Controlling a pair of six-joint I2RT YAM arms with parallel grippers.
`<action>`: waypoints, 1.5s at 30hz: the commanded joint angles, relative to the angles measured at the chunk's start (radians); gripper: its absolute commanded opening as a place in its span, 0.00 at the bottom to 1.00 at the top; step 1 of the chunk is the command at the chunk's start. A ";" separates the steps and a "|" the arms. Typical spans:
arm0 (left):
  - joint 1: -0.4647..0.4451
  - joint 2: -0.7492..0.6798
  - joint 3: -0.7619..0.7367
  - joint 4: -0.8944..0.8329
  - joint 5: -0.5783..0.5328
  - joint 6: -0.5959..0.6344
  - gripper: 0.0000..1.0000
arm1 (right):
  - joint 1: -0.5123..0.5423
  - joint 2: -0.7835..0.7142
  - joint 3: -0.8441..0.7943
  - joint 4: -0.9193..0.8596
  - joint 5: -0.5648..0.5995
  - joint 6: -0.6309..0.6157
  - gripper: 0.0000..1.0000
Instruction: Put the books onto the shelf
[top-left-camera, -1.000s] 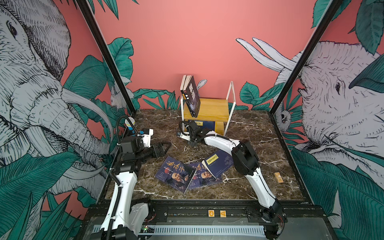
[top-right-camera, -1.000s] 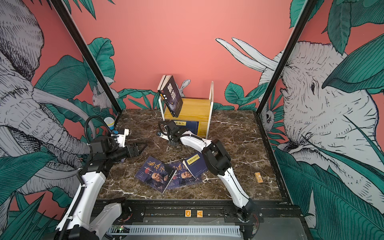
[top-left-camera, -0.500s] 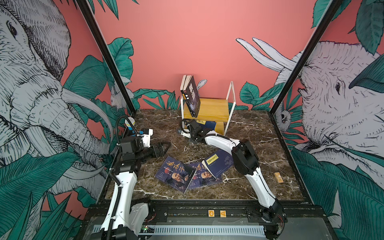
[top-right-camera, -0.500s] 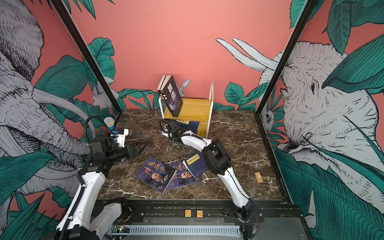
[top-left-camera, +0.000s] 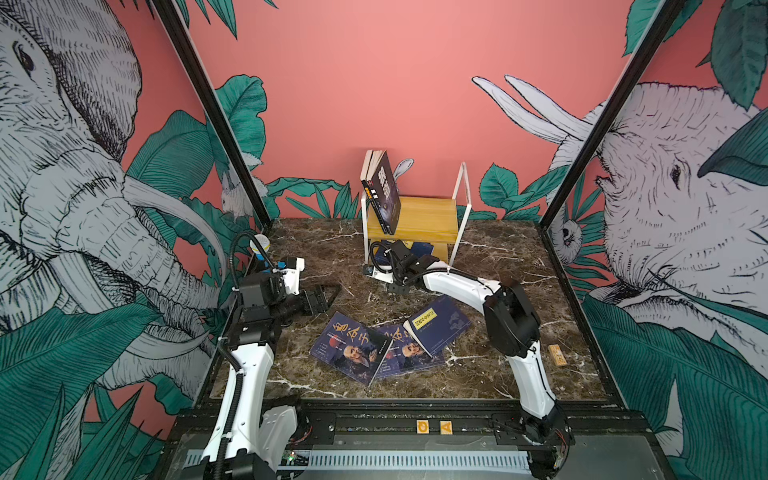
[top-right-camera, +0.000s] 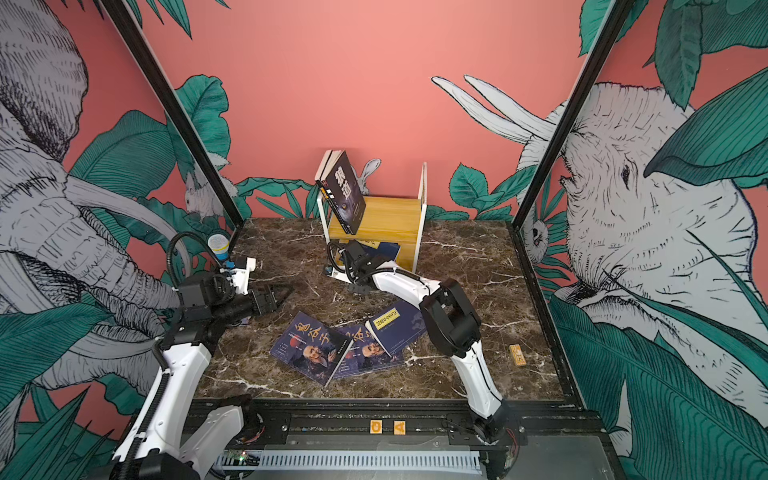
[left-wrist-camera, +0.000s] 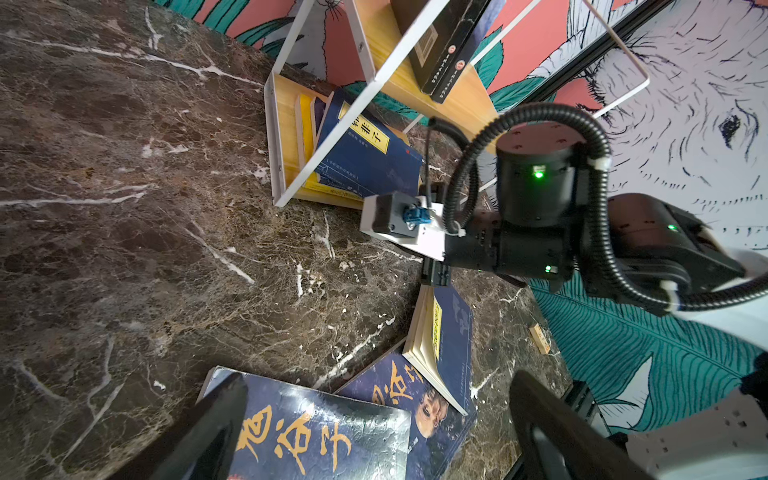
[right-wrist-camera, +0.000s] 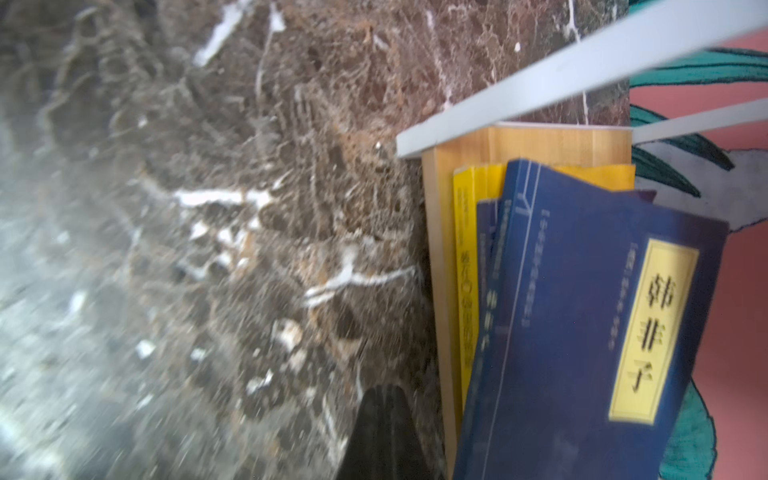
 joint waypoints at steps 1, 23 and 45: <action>0.004 -0.014 -0.005 -0.006 0.014 0.000 0.99 | -0.009 -0.043 -0.036 -0.063 0.003 0.015 0.00; 0.006 -0.012 0.011 -0.014 0.008 -0.002 0.99 | -0.076 -0.056 -0.093 0.002 0.195 -0.004 0.00; 0.005 -0.002 0.013 -0.013 0.002 0.001 0.99 | -0.103 -0.081 -0.101 0.026 0.254 -0.056 0.00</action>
